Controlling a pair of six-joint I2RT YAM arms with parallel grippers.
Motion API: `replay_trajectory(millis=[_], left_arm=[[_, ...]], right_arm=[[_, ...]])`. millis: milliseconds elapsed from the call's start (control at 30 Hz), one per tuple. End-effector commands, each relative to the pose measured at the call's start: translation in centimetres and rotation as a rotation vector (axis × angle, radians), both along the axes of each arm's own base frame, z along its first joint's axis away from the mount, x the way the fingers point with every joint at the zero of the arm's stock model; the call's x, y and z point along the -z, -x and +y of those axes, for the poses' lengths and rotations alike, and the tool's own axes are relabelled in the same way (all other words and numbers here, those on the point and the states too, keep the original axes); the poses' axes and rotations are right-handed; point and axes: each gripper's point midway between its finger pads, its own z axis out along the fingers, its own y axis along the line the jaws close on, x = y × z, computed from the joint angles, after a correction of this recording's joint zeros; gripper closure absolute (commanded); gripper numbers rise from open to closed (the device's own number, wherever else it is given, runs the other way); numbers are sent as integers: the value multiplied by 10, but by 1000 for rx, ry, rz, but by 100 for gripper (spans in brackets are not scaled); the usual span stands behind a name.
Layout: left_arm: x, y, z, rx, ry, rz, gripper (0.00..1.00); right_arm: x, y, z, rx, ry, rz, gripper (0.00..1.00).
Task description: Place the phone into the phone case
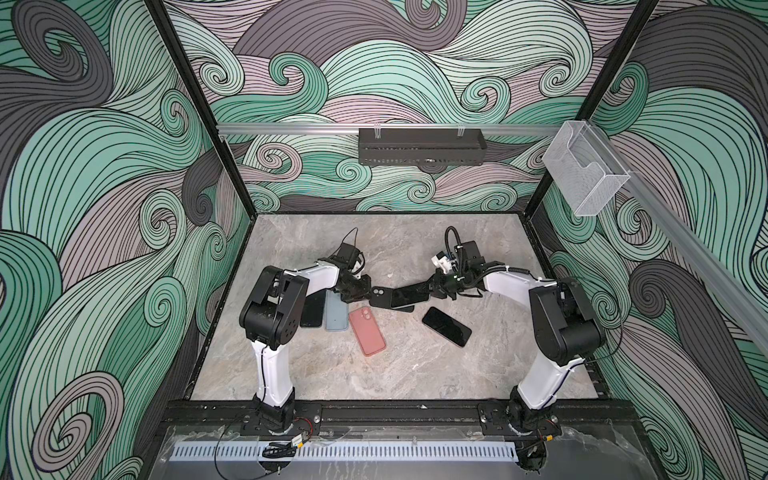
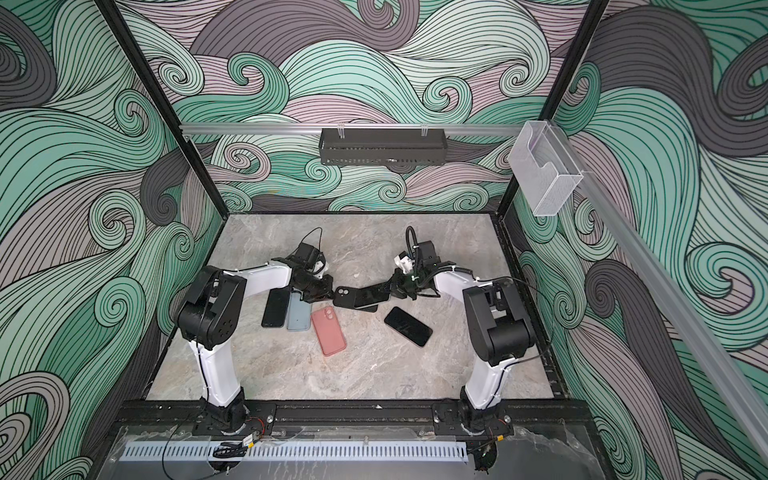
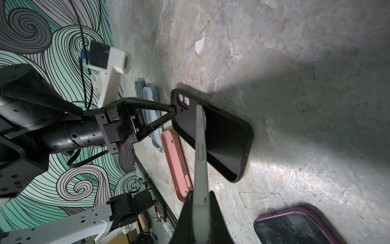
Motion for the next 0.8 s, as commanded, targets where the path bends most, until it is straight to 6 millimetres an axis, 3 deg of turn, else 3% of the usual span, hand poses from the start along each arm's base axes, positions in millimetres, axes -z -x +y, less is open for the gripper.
replay_trajectory(millis=[0,433,767], left_arm=[[11,13,9,-28,-33,62,99],[8,22,-7,3,49,71,100],[8,26,-13,18,68,77,100]], right_arm=[[12,11,-7,-8,35,73,100],[37,9,-10,22,57,101,100],[35,13,2,-57,95,12,92]])
